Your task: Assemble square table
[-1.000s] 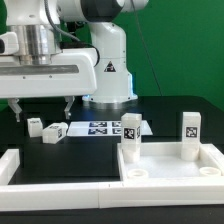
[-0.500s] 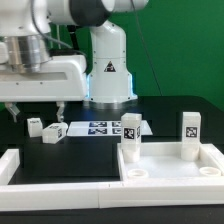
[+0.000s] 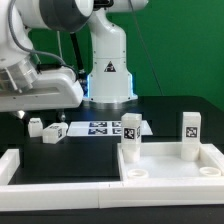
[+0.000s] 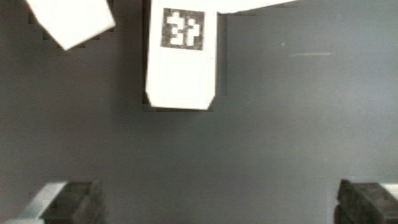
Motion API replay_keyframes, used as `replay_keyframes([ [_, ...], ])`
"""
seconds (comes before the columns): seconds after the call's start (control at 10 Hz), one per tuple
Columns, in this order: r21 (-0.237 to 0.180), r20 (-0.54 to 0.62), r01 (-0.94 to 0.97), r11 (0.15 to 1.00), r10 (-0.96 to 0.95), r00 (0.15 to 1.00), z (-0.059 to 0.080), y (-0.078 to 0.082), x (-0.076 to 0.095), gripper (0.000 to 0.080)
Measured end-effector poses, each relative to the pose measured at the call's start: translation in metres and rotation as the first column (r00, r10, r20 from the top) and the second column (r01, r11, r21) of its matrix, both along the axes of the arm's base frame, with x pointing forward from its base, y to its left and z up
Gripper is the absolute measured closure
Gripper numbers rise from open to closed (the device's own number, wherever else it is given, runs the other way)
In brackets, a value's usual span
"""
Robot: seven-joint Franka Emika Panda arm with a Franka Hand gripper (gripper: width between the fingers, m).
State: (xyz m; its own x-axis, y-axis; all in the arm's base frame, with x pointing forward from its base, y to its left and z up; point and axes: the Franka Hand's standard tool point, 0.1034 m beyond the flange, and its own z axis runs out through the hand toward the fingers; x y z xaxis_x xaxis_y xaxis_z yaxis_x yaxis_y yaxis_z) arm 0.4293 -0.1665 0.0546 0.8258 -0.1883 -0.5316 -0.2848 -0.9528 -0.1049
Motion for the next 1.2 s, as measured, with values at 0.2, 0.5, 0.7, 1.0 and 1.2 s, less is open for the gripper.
replay_keyframes([
  [0.2,0.073,-0.241,0.04,0.997,-0.021,0.97,-0.013,0.003,-0.019,0.015],
  [0.5,0.086,-0.299,0.04,0.995,-0.012,0.954,-0.023,-0.001,-0.015,0.015],
  [0.7,0.085,-0.329,0.056,0.995,-0.025,0.944,-0.029,0.0,-0.027,0.015],
  [1.0,0.1,-0.382,0.067,0.993,-0.025,0.924,-0.04,0.01,-0.055,0.015],
  [1.2,0.102,-0.389,0.067,0.993,-0.022,0.921,-0.042,0.011,-0.057,0.0177],
])
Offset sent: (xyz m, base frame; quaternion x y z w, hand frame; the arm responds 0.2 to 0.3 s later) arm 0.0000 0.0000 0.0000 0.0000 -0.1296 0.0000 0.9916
